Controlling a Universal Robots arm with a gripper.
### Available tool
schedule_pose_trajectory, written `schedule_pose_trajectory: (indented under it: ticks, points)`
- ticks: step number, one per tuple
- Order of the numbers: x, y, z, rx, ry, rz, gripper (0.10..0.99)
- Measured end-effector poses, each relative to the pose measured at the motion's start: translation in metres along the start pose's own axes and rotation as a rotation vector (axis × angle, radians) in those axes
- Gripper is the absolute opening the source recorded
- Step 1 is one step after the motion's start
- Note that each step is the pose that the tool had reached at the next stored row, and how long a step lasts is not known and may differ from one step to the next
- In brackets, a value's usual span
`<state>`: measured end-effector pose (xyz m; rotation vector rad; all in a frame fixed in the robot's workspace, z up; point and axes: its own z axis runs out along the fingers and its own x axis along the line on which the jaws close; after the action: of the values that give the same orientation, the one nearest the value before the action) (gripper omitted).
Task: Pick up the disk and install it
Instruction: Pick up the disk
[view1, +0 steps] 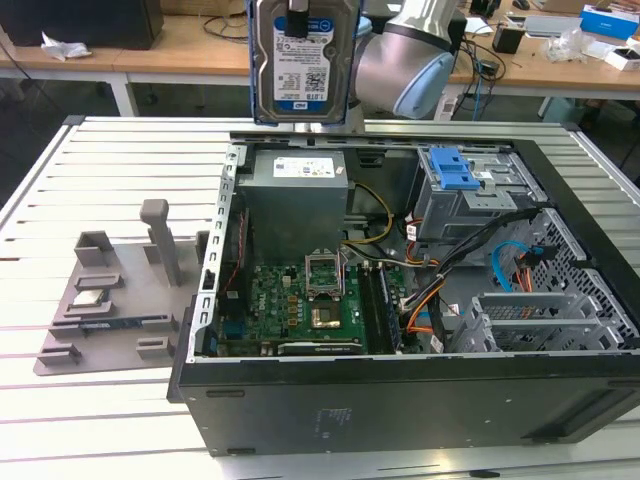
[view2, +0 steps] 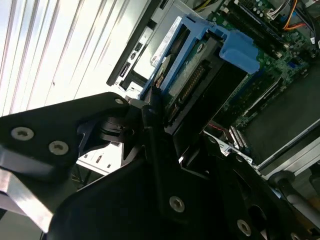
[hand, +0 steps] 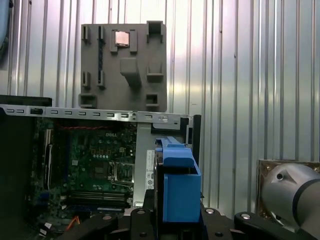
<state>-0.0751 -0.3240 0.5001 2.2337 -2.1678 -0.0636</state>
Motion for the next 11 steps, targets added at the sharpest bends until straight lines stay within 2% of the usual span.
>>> schedule_pose_trajectory:
  ticks: [5, 7, 11]
  points:
    - [0.0005, -0.0152, -0.0008, 0.0, 0.0001, 0.0, 0.361]
    - [0.0007, -0.0248, -0.0012, 0.0, 0.0, 0.0, 0.361]
    - [0.0012, -0.0386, -0.0019, 0.0, 0.0, 0.0, 0.361]
